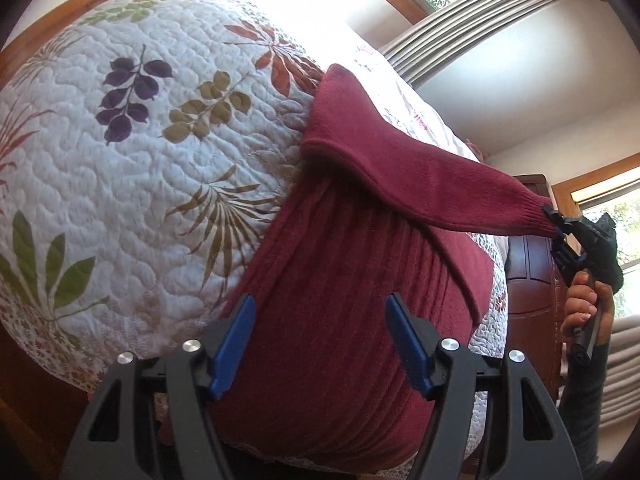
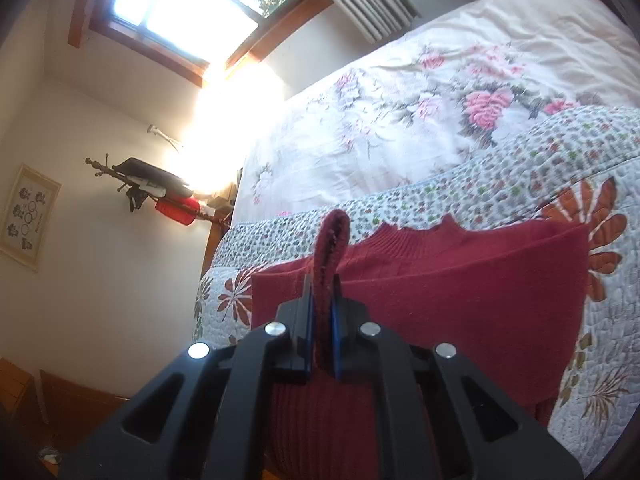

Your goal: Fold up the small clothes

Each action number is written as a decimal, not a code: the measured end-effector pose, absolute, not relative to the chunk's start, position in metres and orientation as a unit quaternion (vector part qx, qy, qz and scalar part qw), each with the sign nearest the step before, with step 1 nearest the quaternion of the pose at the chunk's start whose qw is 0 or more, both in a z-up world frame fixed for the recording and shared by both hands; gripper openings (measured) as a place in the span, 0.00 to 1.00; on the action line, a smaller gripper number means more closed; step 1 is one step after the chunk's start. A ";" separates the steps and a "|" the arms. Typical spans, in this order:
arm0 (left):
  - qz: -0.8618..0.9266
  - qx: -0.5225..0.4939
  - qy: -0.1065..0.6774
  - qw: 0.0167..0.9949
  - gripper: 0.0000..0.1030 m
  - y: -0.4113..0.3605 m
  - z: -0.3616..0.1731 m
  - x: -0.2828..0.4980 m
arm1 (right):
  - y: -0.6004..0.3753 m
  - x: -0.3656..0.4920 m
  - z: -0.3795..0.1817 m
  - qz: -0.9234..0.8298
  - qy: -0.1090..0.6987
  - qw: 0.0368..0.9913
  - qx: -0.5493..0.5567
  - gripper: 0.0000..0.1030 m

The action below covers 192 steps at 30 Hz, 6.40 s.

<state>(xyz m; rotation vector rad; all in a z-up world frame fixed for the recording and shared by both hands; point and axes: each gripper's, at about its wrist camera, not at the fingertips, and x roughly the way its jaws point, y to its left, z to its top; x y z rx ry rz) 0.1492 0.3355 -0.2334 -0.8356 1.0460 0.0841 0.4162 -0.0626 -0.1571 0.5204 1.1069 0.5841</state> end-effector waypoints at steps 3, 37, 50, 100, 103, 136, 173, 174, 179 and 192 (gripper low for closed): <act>0.033 -0.386 0.491 0.780 0.66 0.331 -0.237 0.155 | -0.105 0.414 -0.164 0.239 0.503 0.793 0.249 0.06; 0.028 -0.390 0.513 0.764 0.69 0.314 -0.252 0.165 | -0.174 0.395 -0.295 0.145 0.574 0.757 0.277 0.16; 0.082 -0.361 0.531 0.762 0.90 0.326 -0.267 0.068 | -0.245 0.307 -0.291 0.221 0.558 0.746 0.287 0.58; -0.259 -0.606 0.451 0.602 0.06 0.344 -0.236 0.028 | -0.228 -0.054 -0.490 0.121 0.478 0.523 0.695 0.83; -0.260 -0.601 0.454 0.604 0.06 0.339 -0.232 0.032 | -0.217 -0.053 -0.498 0.124 0.451 0.507 0.724 0.83; -0.235 -0.751 0.299 0.540 0.06 0.399 -0.270 0.045 | -0.229 0.083 -0.208 0.184 0.388 0.713 0.554 0.05; -0.014 -0.390 0.479 0.786 0.77 0.384 -0.215 0.260 | -0.234 0.348 -0.263 0.250 0.568 0.742 0.253 0.44; -0.014 -0.367 0.492 0.789 0.78 0.383 -0.218 0.266 | -0.229 0.346 -0.268 0.250 0.571 0.743 0.242 0.48; -0.028 -0.312 0.548 0.776 0.80 0.382 -0.262 0.283 | -0.213 0.349 -0.288 0.229 0.586 0.745 0.220 0.51; -0.066 -0.210 0.602 0.768 0.32 0.364 -0.277 0.305 | -0.179 0.353 -0.299 0.216 0.599 0.748 0.188 0.53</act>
